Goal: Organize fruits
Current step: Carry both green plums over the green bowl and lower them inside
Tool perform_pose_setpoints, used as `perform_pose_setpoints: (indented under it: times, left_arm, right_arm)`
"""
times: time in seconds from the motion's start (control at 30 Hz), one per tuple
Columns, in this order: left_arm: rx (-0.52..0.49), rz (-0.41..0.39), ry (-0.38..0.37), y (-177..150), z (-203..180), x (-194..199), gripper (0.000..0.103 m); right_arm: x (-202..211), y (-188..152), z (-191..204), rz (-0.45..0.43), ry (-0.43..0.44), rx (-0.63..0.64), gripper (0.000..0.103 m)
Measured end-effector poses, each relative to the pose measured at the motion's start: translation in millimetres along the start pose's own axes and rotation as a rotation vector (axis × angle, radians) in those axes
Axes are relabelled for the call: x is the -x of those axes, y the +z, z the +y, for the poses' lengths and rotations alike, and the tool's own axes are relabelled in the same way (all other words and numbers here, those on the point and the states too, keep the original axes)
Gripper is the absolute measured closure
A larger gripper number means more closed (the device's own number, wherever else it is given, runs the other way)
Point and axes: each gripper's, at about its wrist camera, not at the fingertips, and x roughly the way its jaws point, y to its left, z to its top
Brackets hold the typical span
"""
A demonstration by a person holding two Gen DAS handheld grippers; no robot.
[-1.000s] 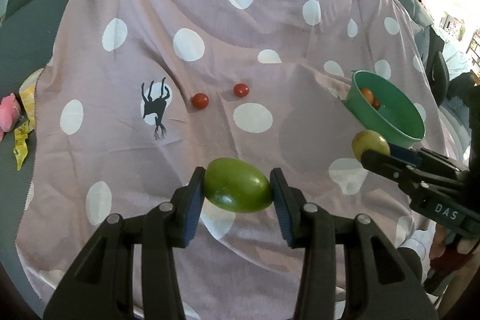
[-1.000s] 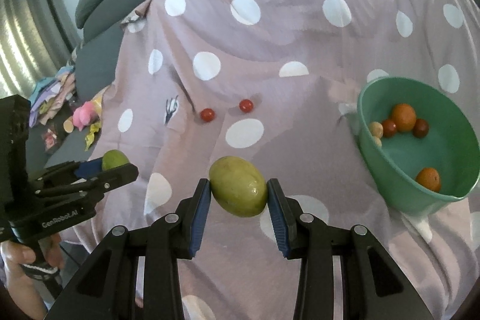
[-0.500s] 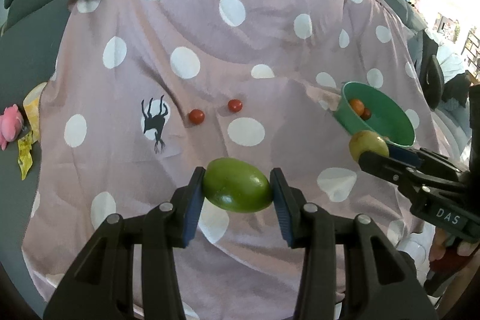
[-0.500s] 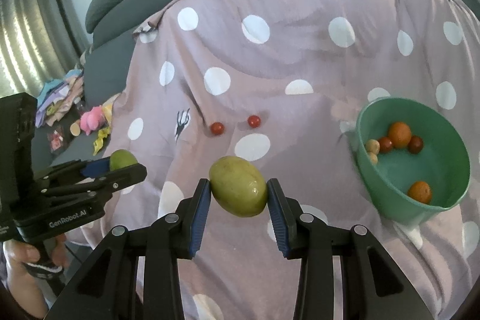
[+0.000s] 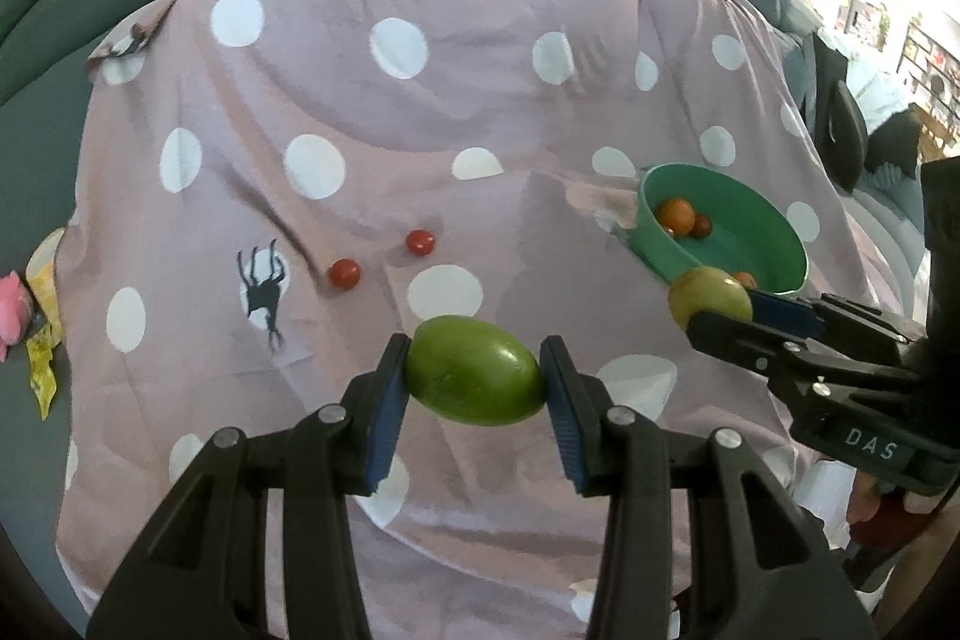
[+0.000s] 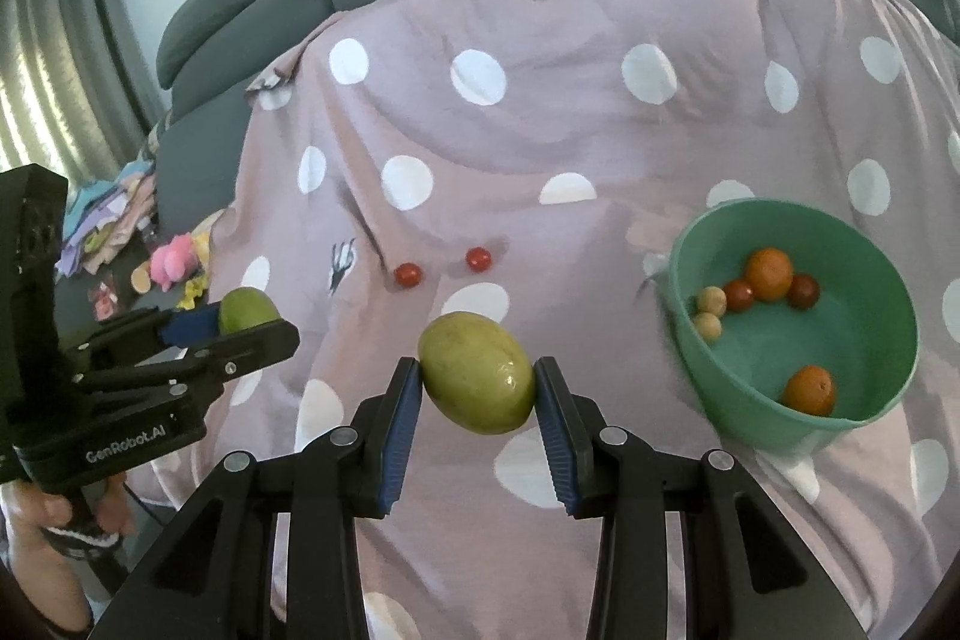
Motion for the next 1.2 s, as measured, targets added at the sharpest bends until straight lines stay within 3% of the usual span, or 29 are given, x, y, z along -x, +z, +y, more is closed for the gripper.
perform_pose_setpoints:
  times: [0.3, 0.43, 0.6, 0.9, 1.2]
  left_arm:
    - [-0.041, 0.037, -0.031, 21.2, -35.7, -35.9, 0.060]
    - [-0.077, 0.056, -0.052, 34.0, -58.5, -57.5, 0.060]
    - [-0.094, 0.138, -0.085, 50.5, -88.3, -99.2, 0.060]
    - [-0.142, 0.169, -0.127, 72.8, -138.0, -142.5, 0.060]
    - [-0.222, 0.182, -0.097, 84.6, -171.7, -171.2, 0.062]
  right_arm:
    - [5.3, 2.8, -37.8, -0.024, -0.055, -0.054, 0.063]
    - [7.0, 6.6, -64.0, -0.027, -0.100, -0.088, 0.063]
    - [-0.5, 11.6, -105.5, 0.018, -0.145, -0.146, 0.063]
    - [5.9, 18.6, -155.1, -0.004, -0.238, -0.171, 0.063]
    - [-10.6, 17.3, -183.5, 0.044, -0.279, -0.180, 0.063]
